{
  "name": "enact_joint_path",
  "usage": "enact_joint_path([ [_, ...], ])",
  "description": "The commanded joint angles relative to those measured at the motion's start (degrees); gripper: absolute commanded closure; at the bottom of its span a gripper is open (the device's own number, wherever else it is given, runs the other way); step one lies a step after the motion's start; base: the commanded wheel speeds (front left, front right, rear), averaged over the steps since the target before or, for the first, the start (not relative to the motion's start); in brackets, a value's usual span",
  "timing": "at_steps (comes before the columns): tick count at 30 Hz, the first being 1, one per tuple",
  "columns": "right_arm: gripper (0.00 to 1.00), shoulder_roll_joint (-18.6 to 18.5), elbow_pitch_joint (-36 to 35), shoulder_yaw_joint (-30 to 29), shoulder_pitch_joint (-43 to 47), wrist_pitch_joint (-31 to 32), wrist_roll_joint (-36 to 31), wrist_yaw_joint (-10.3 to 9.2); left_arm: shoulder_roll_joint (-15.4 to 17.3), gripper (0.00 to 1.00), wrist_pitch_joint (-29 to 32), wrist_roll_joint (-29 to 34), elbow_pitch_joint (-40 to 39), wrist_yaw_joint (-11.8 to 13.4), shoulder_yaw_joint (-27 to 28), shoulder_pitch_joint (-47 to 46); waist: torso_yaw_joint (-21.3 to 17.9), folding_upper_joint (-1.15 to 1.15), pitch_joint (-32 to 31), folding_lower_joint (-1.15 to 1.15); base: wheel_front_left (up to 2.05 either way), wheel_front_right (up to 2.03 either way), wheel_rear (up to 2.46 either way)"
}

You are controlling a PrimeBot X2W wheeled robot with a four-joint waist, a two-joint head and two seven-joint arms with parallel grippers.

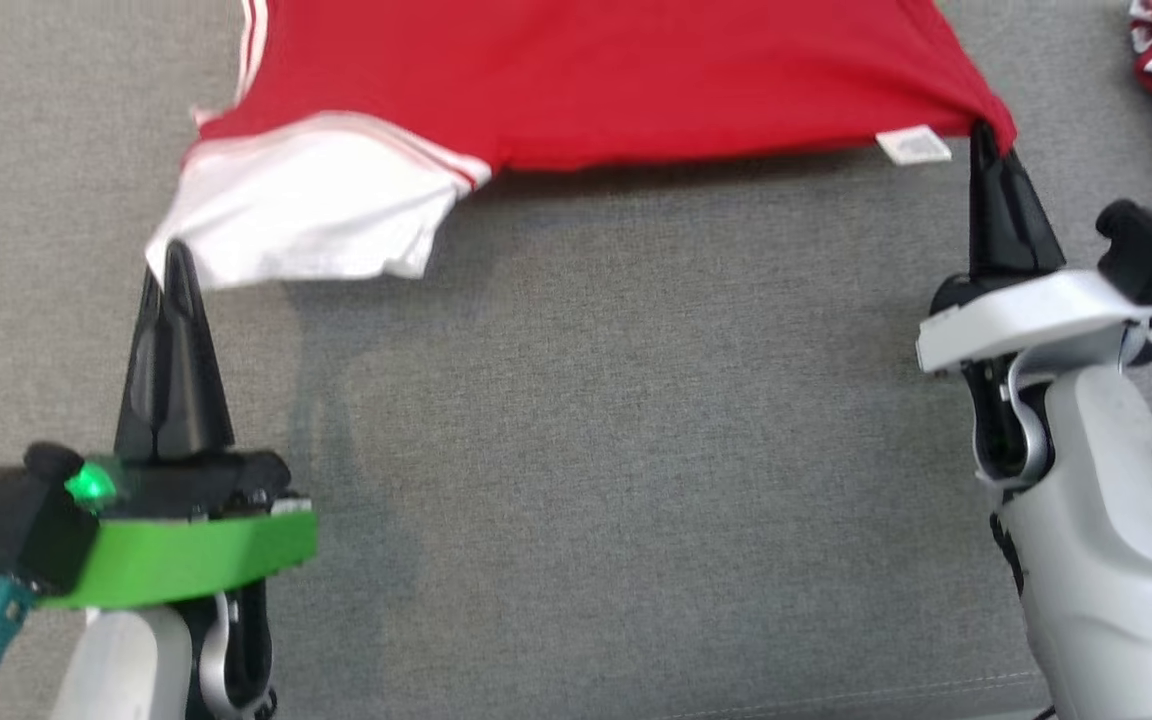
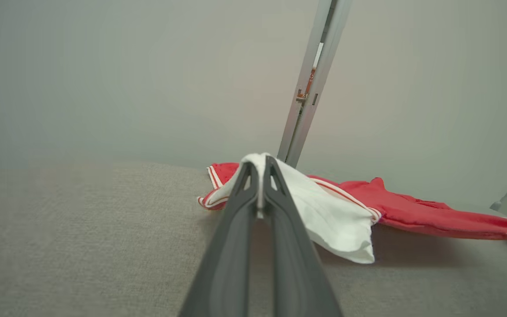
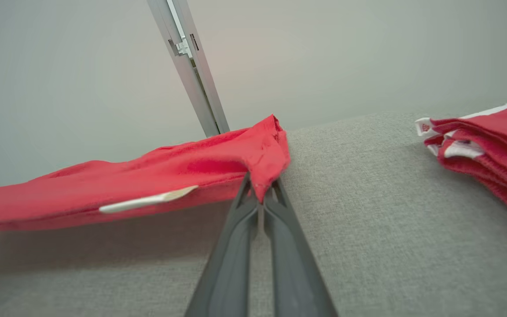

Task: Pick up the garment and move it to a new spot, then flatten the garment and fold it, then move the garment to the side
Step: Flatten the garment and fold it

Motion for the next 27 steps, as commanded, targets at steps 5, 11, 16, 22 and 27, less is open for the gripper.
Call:
enact_joint_path([
  [5, 1.00, 0.5, -5.5, -0.3, 9.8, -0.2, 1.4, -0.09, -1.0, 1.00, -0.3, -0.5, -4.7, 1.6, 0.7, 11.0, -1.1, 0.00, -12.0, 0.00, 0.00, 0.00, 0.00],
  [11, 1.00, 1.4, -11.1, -0.5, 19.9, -0.2, 1.9, -0.09, 0.5, 1.00, 1.8, 0.8, -9.6, 2.8, -0.4, 19.0, -0.9, 0.00, -16.6, 0.00, 0.00, 0.00, 0.00],
  [16, 1.00, 2.1, -15.7, -1.6, 27.5, -0.1, 1.7, -0.09, 1.3, 1.00, 4.3, 1.3, -14.0, 4.3, -1.0, 24.9, -1.0, 0.00, -18.5, 0.00, 0.00, 0.00, 0.00],
  [22, 1.00, 2.8, -19.4, -2.3, 34.0, 2.8, 1.5, -0.09, 0.9, 1.00, 6.9, -2.7, -14.3, 4.2, -1.2, 30.6, -1.3, 0.00, -19.5, 0.00, 0.00, 0.00, 0.00],
  [27, 1.00, 3.0, -16.0, -2.1, 34.3, 3.9, 0.8, -0.09, 0.3, 1.00, 6.5, -5.6, -9.2, 2.6, -1.4, 30.6, -1.4, 0.00, -19.3, 0.00, 0.00, 0.00, 0.00],
])
